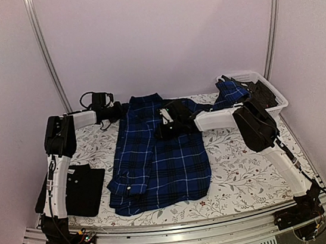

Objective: Fold and stack the long sleeve shirts
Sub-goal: Adjust the 1/3-folded shirt at the center of the board.

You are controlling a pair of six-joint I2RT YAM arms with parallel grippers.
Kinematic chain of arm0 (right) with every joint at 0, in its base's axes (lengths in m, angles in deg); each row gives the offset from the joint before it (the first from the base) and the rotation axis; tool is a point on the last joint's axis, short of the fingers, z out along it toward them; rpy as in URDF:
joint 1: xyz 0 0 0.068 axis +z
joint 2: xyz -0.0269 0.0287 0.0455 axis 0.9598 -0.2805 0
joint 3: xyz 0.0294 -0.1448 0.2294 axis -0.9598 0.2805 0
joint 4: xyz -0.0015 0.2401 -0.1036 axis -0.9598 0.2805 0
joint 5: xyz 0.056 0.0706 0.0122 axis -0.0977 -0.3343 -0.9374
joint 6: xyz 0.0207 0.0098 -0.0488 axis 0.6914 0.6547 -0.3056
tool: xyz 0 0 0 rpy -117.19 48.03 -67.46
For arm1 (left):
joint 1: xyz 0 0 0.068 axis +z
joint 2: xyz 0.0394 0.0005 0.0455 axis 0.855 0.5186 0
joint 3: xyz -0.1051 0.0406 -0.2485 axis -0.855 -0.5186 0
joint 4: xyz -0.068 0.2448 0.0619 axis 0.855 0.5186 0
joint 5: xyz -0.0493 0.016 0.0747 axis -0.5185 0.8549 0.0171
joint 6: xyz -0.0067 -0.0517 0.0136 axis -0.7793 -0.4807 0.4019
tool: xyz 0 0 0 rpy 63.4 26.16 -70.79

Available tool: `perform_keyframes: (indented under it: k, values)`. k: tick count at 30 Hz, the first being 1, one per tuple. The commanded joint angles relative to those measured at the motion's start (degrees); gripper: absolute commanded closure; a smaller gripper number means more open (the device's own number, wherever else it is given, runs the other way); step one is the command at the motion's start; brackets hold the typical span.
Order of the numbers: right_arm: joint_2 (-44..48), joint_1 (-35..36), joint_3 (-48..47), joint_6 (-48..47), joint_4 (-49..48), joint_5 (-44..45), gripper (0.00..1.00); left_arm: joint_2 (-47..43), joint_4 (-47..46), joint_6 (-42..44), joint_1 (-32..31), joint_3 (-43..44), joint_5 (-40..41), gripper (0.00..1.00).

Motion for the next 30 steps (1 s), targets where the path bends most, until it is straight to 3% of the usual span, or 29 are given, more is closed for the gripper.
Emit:
perform_keyframes:
  k: [1, 7, 13, 17, 20, 23, 30]
  values:
    - [3.04, 0.03, 0.49, -1.06, 0.95, 0.38, 0.88, -0.47, -0.46, 0.23, 1.51, 3.73, 1.22, 0.88]
    - [5.59, 0.03, 0.56, -3.2, 3.82, 1.2, 0.6, -2.26, 2.34, 2.94, 1.65, 5.02, 2.11, 0.49]
    - [12.12, -0.03, 3.64, -5.61, 6.58, 3.22, 0.46, -8.69, 6.08, 5.19, 1.47, 2.48, 4.74, 0.23]
    - [17.56, -0.04, 8.79, -6.25, 7.94, 4.43, 0.43, -14.75, 6.51, 5.56, 0.97, -4.05, 5.96, 0.22]
    - [22.01, -0.06, 14.3, -6.43, 7.9, 4.15, 0.43, -20.23, 5.55, 4.35, -0.08, -11.37, 4.97, 0.3]
    - [26.86, 0.41, 20.89, -6.61, 7.88, 3.1, 0.48, -25.85, 5.32, 1.77, -1.9, -19.92, 3.45, 0.44]
    - [39.42, 2.6, 38.04, -6.9, 8.41, 5.31, 0.5, -40.5, 3.86, -1.61, -10.11, -41.45, 2.59, 0.53]
